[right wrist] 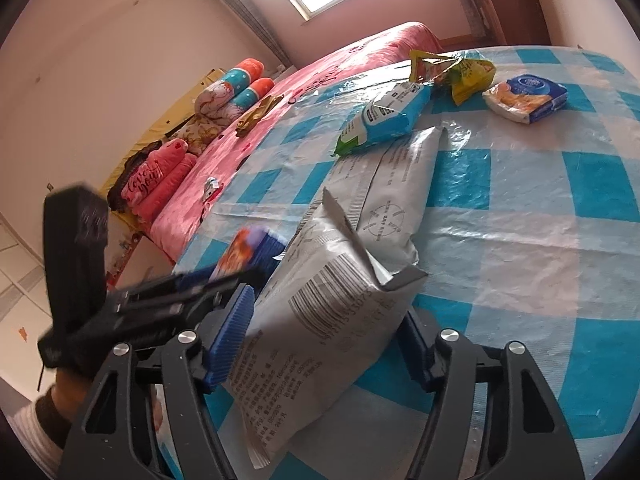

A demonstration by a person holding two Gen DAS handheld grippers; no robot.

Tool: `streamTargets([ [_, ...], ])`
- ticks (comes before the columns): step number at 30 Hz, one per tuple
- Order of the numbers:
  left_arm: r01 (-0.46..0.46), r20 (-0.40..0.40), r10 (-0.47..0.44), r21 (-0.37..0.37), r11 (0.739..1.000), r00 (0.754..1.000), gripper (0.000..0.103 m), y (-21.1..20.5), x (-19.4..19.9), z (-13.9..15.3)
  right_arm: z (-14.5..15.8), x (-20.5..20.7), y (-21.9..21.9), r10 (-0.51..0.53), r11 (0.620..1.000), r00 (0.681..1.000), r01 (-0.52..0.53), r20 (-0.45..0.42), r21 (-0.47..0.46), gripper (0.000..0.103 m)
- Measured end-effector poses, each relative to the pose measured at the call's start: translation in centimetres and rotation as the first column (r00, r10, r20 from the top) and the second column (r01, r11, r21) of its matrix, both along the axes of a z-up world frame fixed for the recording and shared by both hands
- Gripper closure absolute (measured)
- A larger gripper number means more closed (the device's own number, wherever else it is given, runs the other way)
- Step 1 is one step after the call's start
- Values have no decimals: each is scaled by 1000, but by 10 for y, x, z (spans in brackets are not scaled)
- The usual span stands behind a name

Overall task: Collect trash
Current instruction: 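Grasp the purple Vinda tissue pack with the left tool, then grasp the white paper pouch with the right tool while the left tool holds the tissue pack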

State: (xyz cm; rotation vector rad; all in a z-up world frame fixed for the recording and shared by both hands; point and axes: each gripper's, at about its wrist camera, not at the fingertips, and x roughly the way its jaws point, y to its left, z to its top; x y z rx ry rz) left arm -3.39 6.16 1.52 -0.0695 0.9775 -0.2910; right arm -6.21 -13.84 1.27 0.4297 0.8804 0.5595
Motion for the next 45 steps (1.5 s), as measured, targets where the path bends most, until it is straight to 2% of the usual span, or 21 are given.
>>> streamTargets([
  [6, -20, 28, 20, 10, 1000, 999, 50, -4, -19, -1, 0, 4, -4, 2, 999, 1000, -1, -18, 34, 37],
  [10, -36, 38, 35, 20, 999, 999, 50, -6, -23, -1, 1, 11, 4, 39, 999, 999, -39, -9, 15, 38],
  [12, -62, 35, 62, 6, 998, 997, 50, -5, -22, -1, 2, 10, 7, 51, 998, 999, -51, 0, -21, 41],
  [17, -91, 57, 91, -4, 996, 994, 50, -5, -27, -2, 0, 10, 5, 61, 998, 998, -61, 0, -11, 43],
  [21, -85, 53, 85, -10, 996, 995, 50, -4, -27, -2, -1, 8, 2, 56, 998, 998, -56, 1, 0, 49],
  [25, -77, 43, 78, -33, 997, 996, 50, 0, -26, -2, 3, 4, 2, 51, 999, 998, -51, 31, -12, 54],
  [32, -81, 40, 84, -78, 994, 996, 50, 17, -31, 0, 10, -1, 13, 51, 998, 995, -48, 86, -29, 57],
  [33, -82, 42, 86, -80, 993, 995, 50, 20, -32, 0, 10, -1, 13, 50, 999, 995, -48, 90, -25, 61],
  [35, -87, 56, 92, -90, 992, 994, 50, 27, -35, 3, 11, -1, 17, 43, 999, 994, -40, 103, -27, 63],
  [45, -76, 90, 84, -93, 993, 992, 50, 56, -54, 11, 36, -18, 39, 20, 993, 984, 1, 178, -118, 72],
])
